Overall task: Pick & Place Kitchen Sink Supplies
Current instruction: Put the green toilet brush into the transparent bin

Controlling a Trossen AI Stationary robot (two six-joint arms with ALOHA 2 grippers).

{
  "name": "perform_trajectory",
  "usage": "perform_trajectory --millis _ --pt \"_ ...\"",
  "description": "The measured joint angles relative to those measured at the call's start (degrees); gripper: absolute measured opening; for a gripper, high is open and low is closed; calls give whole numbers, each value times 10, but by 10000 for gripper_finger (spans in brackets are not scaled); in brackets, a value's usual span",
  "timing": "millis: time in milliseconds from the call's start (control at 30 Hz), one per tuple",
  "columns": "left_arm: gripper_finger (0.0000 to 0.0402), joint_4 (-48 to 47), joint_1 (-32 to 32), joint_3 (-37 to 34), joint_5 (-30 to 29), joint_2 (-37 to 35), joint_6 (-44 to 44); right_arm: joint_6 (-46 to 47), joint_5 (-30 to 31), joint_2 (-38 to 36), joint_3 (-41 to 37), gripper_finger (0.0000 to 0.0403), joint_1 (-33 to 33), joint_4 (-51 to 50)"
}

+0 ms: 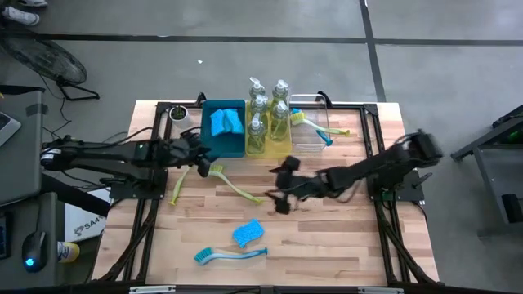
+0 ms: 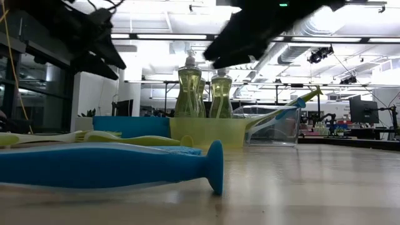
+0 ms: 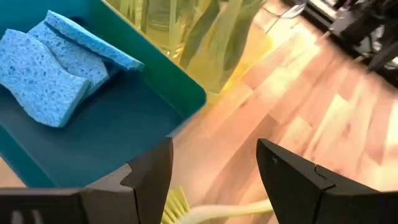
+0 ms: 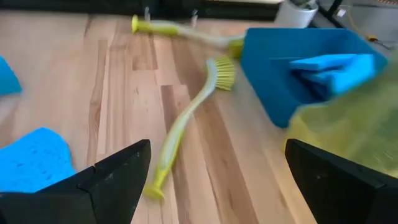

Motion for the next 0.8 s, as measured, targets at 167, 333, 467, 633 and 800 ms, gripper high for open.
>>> perform_trajectory --millis 167,333,467,633,800 --pt "227 0 -48 -22 -28 -38 -11 -14 -5 137 171 365 -11 -115" --pt "227 -5 -92 -25 -60 -54 -11 7 -36 251 325 365 -27 -242" --pt "227 -5 -122 -25 -82 -54 -10 26 -74 317 417 365 -38 -304" --pt "227 -5 -153 -25 -106 -54 -11 35 -110 380 482 365 -42 -322" --pt "227 -6 -172 -25 -121 -54 -12 61 -102 404 487 365 -45 -327"
